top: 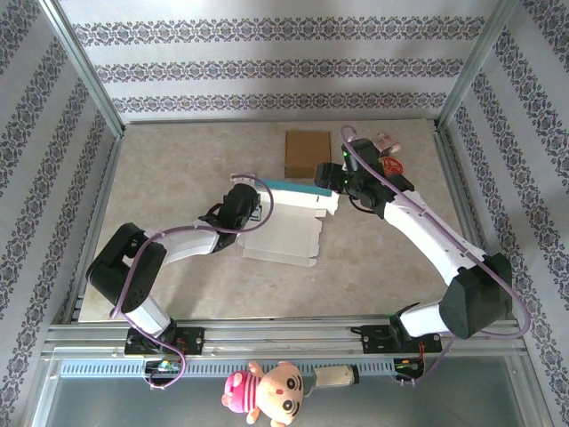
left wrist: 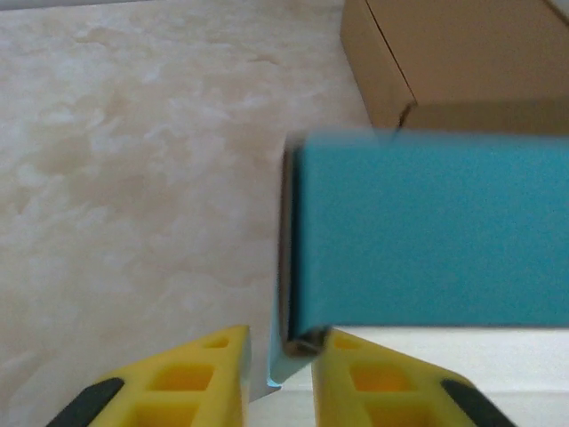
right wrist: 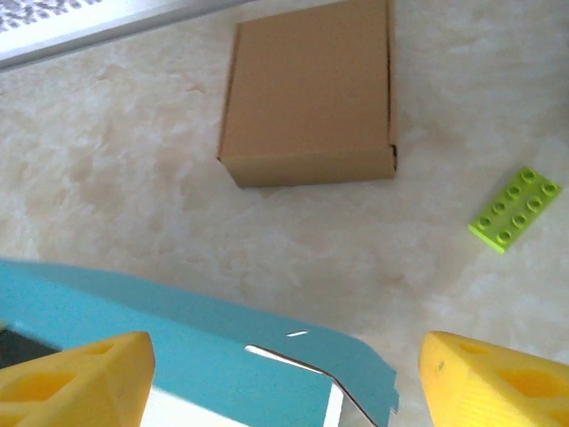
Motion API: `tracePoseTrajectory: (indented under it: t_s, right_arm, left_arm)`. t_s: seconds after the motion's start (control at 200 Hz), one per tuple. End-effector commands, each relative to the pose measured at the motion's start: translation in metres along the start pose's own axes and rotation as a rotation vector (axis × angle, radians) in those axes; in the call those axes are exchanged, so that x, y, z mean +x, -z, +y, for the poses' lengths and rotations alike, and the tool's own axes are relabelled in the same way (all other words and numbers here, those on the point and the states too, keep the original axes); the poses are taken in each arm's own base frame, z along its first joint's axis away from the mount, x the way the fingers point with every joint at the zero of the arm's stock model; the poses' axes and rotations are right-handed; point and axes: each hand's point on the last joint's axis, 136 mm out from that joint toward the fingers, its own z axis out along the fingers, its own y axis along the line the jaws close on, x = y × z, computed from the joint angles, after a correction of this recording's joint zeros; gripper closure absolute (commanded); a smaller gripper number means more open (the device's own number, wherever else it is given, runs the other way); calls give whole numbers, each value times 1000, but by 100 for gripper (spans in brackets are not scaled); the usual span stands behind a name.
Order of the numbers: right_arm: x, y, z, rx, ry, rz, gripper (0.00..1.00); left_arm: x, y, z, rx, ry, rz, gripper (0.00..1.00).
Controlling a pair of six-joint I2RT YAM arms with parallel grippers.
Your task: Fold the paper box
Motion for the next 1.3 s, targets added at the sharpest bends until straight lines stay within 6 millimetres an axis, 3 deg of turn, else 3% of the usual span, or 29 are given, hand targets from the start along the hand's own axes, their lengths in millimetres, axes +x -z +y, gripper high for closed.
tracePoseTrajectory:
  t_s: [0.0, 0.155, 0.27, 0.345, 0.515, 0.725, 0.814, 1.004, 1.294]
  right_arm:
    - [8, 8, -1, 10, -64, 51, 24]
    - [16, 12, 9, -10, -50, 105, 29]
    - [21, 12, 14, -24, -80, 128, 32]
    - [26, 6, 19, -36, -113, 167, 33]
    - [32, -16, 20, -8, -151, 220, 34]
    - [36, -37, 21, 2, -147, 254, 35]
    - [39, -42, 22, -5, -150, 265, 36]
    - [47, -55, 23, -16, -153, 293, 42]
    - [50, -59, 20, -14, -124, 295, 46]
  left_arm:
    - [-6, 17, 2, -12, 56, -28, 69]
    - [-13, 42, 1, 42, 71, -18, 61]
    - [-34, 74, 8, 53, 132, -33, 61]
    - [-45, 82, 14, 57, 161, 41, 59]
    - [-67, 67, 12, 236, 338, 217, 59]
    - [-76, 30, 6, 421, 485, 304, 49]
    - [-75, 25, -4, 480, 479, 318, 46]
    - [-62, 8, -4, 473, 501, 358, 46]
    - [-51, -1, -4, 461, 525, 387, 58]
